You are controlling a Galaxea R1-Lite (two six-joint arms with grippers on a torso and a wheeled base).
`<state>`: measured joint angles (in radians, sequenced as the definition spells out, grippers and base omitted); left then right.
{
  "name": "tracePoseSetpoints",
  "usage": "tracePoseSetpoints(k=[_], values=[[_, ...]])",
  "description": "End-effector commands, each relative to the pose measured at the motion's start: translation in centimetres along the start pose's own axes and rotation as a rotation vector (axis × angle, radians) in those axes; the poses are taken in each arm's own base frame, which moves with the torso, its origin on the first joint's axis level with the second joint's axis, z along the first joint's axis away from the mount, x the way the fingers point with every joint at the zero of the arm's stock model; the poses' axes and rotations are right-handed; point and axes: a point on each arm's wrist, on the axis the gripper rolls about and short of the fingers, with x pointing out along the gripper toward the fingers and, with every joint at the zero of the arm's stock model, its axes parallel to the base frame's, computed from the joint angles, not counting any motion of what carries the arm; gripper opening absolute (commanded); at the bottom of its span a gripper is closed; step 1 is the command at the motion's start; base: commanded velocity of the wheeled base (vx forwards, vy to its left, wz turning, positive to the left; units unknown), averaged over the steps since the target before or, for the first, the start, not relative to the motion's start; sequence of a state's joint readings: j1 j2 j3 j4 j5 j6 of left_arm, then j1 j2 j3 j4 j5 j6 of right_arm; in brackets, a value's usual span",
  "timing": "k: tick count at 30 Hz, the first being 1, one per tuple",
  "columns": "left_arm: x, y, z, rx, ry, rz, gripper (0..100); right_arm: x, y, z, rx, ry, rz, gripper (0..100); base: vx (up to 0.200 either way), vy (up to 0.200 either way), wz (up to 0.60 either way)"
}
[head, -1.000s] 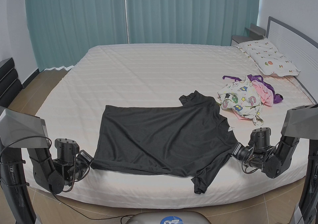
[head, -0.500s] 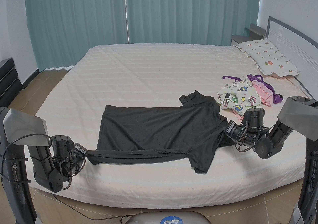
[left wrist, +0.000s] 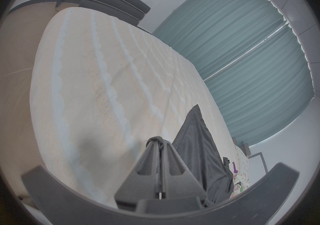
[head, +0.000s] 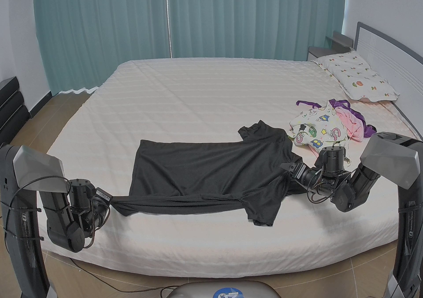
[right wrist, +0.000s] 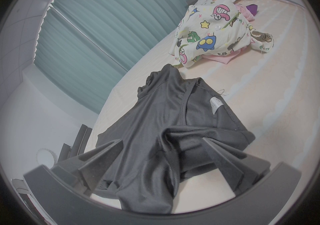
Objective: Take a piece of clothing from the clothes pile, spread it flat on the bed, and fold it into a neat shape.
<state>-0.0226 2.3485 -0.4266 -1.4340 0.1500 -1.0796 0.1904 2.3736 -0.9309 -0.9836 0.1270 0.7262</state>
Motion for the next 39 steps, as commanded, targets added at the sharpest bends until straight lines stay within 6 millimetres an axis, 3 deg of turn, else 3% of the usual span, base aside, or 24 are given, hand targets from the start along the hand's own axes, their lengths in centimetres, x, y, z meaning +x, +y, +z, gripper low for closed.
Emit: tracePoseSetpoints(k=[1,11,17,18,22,28,33,34,39], values=[[0.7,0.4,0.5,-0.013,-0.017,0.007,0,-1.5,-0.1,0.3,0.006,0.043,0.024,100,0.000,0.000,0.00],[0.7,0.4,0.5,-0.013,-0.018,0.006,0,-2.0,-0.6,-2.4,-0.045,0.169,0.044,100,0.000,0.000,0.00],[0.7,0.3,0.5,-0.012,-0.017,0.005,0,-0.5,0.1,-3.6,-0.084,0.194,0.068,100,0.000,0.000,0.00],[0.7,0.3,0.5,-0.011,-0.017,0.005,0,-0.2,0.1,-3.8,-0.086,0.199,0.066,0,0.000,0.000,0.00],[0.7,0.4,0.5,-0.013,-0.017,0.007,0,0.7,0.2,-3.8,-0.086,0.187,0.070,0,0.000,0.000,0.00],[0.7,0.4,0.5,-0.011,-0.016,0.007,0,-0.4,-0.3,-3.5,-0.074,0.190,0.049,0,0.000,0.000,0.00],[0.6,0.4,0.4,-0.009,-0.011,0.009,0,-3.0,0.0,-2.0,-0.062,0.162,0.045,0,0.000,0.000,0.00],[0.5,0.5,0.3,-0.009,-0.007,0.012,0,-4.6,0.3,-1.3,-0.058,0.151,0.050,0,0.000,0.000,0.00],[-0.1,0.9,0.0,0.006,0.016,0.029,0,-8.1,0.4,-0.7,-0.046,0.150,0.050,0,0.000,0.000,0.00]])
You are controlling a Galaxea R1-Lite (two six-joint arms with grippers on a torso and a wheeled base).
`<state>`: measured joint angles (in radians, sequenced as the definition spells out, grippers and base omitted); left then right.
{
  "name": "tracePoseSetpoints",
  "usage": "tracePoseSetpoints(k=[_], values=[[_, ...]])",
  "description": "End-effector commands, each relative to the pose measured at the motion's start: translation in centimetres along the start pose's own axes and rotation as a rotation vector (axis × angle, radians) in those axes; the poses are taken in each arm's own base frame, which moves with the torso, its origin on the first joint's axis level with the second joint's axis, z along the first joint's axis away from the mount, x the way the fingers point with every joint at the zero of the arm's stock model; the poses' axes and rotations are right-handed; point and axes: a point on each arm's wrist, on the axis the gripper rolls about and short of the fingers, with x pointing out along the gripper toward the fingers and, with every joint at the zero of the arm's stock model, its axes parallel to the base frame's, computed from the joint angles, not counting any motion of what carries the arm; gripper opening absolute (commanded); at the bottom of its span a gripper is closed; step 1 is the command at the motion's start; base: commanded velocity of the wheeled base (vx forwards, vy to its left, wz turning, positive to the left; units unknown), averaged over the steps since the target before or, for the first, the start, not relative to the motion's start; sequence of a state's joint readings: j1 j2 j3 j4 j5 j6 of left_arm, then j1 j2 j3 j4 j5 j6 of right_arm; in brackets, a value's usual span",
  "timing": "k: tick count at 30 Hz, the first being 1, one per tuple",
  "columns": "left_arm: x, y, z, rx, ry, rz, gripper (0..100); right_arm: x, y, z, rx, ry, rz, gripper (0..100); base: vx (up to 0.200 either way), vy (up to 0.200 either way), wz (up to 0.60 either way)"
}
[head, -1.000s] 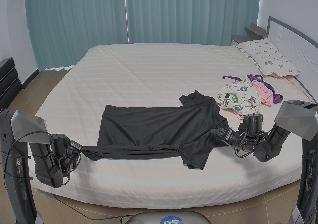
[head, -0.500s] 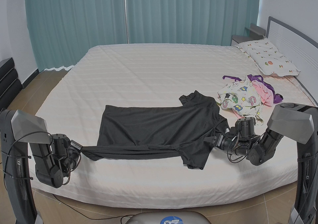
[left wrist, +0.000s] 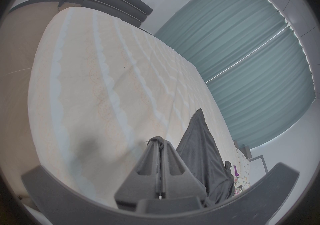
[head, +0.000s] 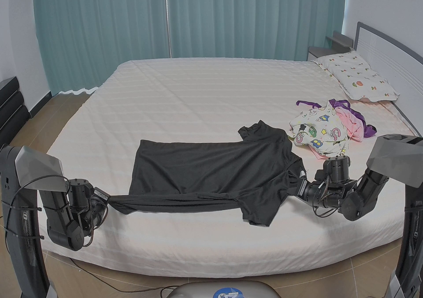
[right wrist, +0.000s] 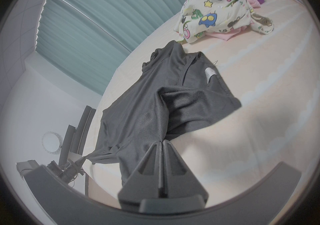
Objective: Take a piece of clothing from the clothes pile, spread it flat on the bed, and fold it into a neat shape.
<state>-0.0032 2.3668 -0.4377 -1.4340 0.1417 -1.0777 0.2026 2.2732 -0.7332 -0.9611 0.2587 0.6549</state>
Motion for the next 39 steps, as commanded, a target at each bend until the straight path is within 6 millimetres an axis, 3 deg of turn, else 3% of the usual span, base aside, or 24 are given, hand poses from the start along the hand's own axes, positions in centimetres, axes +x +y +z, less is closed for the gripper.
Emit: tracePoseSetpoints(k=[1,5,10,13,20,24,27,34,39], values=[[-0.6,0.3,-0.3,0.012,0.019,0.017,0,-4.3,0.8,0.8,0.006,-0.033,0.016,0,0.000,0.000,0.00],[-1.2,0.4,-0.8,0.025,0.040,0.024,0,-6.1,0.1,0.1,0.027,-0.005,0.006,0,0.000,0.000,0.00],[-2.6,0.2,-1.5,0.054,0.073,0.026,0,-8.7,-0.6,1.0,0.049,-0.052,-0.006,0,0.000,0.000,0.00],[-4.1,-0.4,-2.1,0.124,0.102,0.007,0,-11.1,-1.0,0.8,0.078,-0.005,-0.034,0,0.000,0.000,0.00],[-7.5,-1.6,-2.8,0.234,0.149,-0.040,0,-14.0,-2.6,0.9,0.065,0.039,-0.087,0,0.000,0.000,0.00],[-8.2,-1.6,-3.4,0.292,0.178,-0.036,0,-14.8,-2.8,1.3,0.057,0.064,-0.117,0,0.000,0.000,0.00],[-8.8,-1.7,-3.4,0.305,0.183,-0.038,0,-16.3,-1.9,2.2,0.064,0.094,-0.096,0,0.000,0.000,0.00],[-9.1,-0.8,-4.1,0.387,0.254,0.046,0,-16.3,-2.0,2.7,0.033,0.177,-0.125,0,0.000,0.000,0.00],[-9.0,-0.2,-4.7,0.410,0.302,0.092,0,-14.1,-3.8,1.5,0.022,0.280,-0.166,0,0.000,0.000,0.00]])
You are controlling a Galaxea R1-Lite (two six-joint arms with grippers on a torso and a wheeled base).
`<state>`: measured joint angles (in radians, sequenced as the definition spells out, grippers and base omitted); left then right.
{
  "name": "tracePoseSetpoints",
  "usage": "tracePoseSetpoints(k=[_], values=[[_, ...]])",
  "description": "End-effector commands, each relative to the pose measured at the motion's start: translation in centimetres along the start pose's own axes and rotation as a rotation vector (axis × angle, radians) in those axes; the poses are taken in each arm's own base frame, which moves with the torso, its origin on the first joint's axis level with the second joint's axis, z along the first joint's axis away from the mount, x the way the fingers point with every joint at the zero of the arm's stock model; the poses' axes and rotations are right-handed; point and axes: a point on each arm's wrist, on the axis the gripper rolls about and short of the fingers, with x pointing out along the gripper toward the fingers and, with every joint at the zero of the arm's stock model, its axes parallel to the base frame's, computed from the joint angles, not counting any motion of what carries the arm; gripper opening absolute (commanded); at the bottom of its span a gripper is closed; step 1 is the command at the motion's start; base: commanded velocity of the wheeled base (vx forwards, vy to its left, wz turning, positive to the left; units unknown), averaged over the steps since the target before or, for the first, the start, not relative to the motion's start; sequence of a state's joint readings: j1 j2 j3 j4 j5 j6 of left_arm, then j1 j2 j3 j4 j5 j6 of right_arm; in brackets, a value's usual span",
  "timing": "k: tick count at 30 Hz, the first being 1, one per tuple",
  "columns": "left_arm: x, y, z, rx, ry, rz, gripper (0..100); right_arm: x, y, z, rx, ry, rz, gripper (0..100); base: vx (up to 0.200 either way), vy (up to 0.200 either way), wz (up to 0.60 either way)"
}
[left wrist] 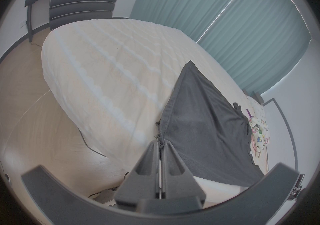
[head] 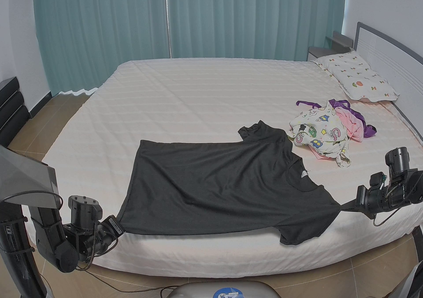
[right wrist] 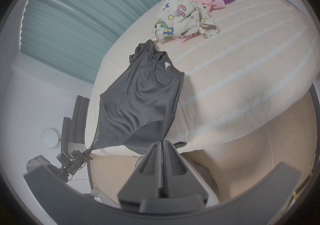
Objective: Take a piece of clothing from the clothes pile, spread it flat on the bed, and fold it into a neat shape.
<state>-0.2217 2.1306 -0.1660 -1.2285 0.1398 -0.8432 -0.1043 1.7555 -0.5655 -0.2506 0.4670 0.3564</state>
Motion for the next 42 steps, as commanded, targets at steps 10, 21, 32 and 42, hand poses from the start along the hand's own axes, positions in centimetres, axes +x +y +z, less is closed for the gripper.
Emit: tracePoseSetpoints(k=[10,21,32,42], values=[[2.9,1.2,-2.0,0.029,0.094,0.090,0,6.6,-3.7,-0.2,-0.025,0.134,-0.108,0,0.000,0.000,0.00],[2.8,1.2,-1.8,0.022,0.086,0.086,0,7.3,-2.8,-0.2,-0.047,0.131,-0.081,100,0.000,0.000,0.00],[2.5,1.5,-1.9,0.039,0.095,0.101,0,13.5,-2.5,0.9,0.030,-0.030,-0.096,100,0.000,0.000,0.00],[2.1,2.0,-1.7,0.075,0.091,0.117,0,15.1,-2.7,1.9,0.037,-0.094,-0.108,100,0.000,0.000,0.00]])
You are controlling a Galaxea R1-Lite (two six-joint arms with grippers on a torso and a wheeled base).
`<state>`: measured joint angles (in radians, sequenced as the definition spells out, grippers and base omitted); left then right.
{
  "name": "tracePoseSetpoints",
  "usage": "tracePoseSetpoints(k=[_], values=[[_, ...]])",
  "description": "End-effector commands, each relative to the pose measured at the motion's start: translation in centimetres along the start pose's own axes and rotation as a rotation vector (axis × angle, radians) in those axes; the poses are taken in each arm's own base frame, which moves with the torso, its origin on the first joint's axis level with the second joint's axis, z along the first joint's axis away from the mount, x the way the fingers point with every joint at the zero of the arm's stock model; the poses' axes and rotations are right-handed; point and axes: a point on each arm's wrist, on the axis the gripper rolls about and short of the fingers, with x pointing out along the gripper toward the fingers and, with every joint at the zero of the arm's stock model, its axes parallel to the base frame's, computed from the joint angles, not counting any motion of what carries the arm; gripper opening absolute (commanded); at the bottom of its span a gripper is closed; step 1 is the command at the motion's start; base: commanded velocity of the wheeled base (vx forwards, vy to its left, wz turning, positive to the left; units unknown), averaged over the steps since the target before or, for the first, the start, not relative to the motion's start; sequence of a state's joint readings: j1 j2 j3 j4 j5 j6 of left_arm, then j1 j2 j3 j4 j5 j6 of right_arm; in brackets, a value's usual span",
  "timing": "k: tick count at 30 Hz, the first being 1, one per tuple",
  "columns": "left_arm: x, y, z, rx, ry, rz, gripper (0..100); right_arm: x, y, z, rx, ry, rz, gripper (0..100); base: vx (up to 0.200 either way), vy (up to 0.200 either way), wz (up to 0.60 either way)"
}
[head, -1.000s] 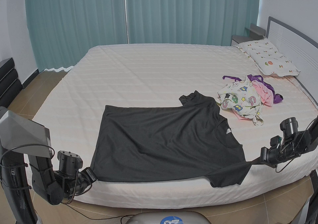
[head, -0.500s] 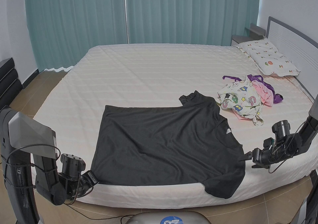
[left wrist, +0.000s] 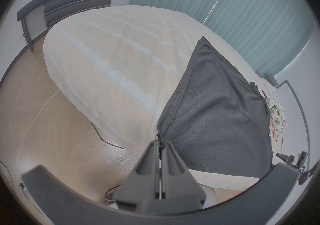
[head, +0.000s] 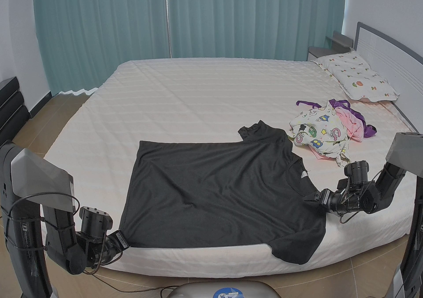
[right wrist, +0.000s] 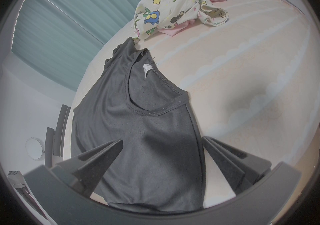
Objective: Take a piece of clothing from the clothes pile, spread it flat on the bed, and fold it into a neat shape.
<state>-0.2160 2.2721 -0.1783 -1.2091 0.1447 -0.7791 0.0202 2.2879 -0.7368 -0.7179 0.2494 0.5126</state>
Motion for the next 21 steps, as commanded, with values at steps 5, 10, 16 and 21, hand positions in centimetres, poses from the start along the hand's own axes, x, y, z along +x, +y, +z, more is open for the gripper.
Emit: tracePoseSetpoints(k=[5,10,16,21], values=[[-0.2,0.3,0.0,0.025,0.002,0.013,0,0.6,-0.8,0.2,0.045,0.000,-0.014,0,0.000,0.000,0.00],[-0.4,0.7,-0.2,0.048,0.012,0.029,0,-0.2,-1.3,0.8,0.077,-0.027,-0.020,0,0.000,0.000,0.00],[-0.8,1.2,-0.7,0.094,0.027,0.060,0,-1.0,-2.0,1.0,0.094,-0.036,-0.036,0,0.000,0.000,0.00],[-0.9,1.3,-1.0,0.120,0.033,0.070,0,-1.4,-2.0,0.8,0.095,-0.053,-0.062,0,0.000,0.000,0.00]])
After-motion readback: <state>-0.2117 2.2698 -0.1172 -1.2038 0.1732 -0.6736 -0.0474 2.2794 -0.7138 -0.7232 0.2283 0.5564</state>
